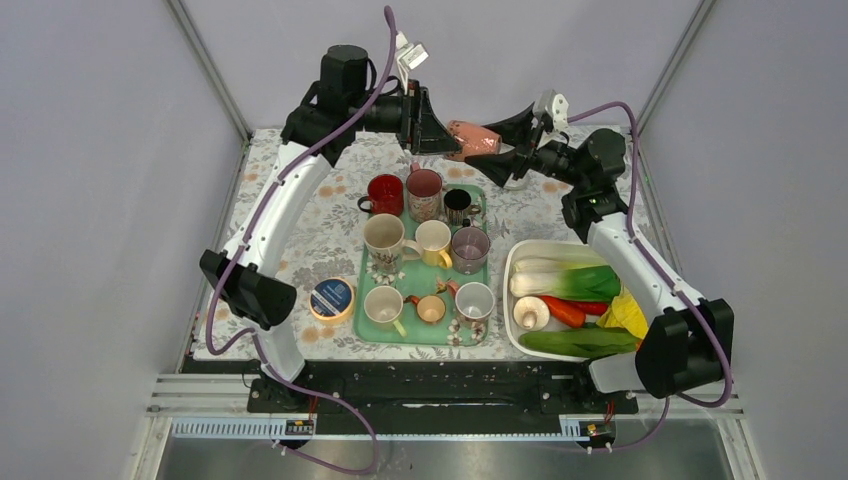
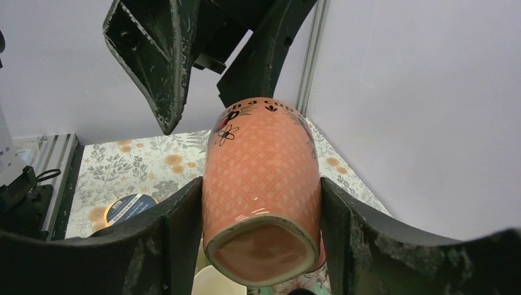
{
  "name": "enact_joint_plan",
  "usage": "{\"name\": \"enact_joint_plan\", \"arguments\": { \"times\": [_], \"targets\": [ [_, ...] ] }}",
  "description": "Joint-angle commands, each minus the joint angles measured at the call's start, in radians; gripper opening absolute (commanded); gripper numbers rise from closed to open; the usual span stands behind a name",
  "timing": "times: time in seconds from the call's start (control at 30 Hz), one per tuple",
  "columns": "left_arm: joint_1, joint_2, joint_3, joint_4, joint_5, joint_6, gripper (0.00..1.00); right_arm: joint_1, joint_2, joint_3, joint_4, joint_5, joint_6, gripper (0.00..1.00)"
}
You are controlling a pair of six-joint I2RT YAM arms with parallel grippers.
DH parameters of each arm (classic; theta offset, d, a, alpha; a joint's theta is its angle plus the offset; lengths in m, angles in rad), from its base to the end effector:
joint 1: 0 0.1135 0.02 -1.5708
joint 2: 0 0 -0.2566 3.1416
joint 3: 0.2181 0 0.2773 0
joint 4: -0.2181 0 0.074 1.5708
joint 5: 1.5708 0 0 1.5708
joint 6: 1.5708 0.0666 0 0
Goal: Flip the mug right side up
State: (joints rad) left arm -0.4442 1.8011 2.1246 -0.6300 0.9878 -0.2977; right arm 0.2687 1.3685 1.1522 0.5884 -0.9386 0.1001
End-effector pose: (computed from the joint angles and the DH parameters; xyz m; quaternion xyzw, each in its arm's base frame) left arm 0.3569 -0.2314 0.4729 0.3314 0.6879 -0.5450 0.3462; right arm 0.3245 0.1451 0.4066 -0.4145 0.4699 0.3858 0.6772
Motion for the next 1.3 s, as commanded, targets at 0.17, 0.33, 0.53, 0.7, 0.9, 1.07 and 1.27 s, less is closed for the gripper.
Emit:
{"name": "enact_joint_plan", "arguments": {
  "times": [0.17,0.33,0.53,0.7,0.9,1.07,1.27],
  "targets": [
    [-0.063,-0.018,0.007,0.059,0.092,-0.037,0.20,0.045,0.070,0.045,0.299,-0.027,0.185,0.00],
    [-0.051,-0.034,0.024,0.008,0.044,0.028,0.00,0.049,0.120,0.039,0.419,-0.093,0.304,0.00],
    [-0.038,-0.095,0.004,-0.234,-0.250,0.372,0.00,0.047,0.074,-0.045,0.279,-0.088,0.174,0.99],
    [-0.039,-0.178,-0.083,-0.482,-0.524,0.705,0.00,0.047,-0.054,-0.093,-0.148,0.029,-0.160,0.99],
    [-0.022,-0.293,-0.262,-0.672,-0.669,0.869,0.00,0.047,-0.166,-0.162,-0.376,0.149,-0.351,0.99],
    [0.028,-0.337,-0.339,-0.581,-0.805,0.894,0.00,0.047,-0.195,-0.181,-0.450,0.226,-0.401,0.99],
    [0.023,-0.165,-0.146,-0.520,-0.779,0.891,0.00,0.047,-0.217,-0.216,-0.482,0.258,-0.412,0.99]
  ]
}}
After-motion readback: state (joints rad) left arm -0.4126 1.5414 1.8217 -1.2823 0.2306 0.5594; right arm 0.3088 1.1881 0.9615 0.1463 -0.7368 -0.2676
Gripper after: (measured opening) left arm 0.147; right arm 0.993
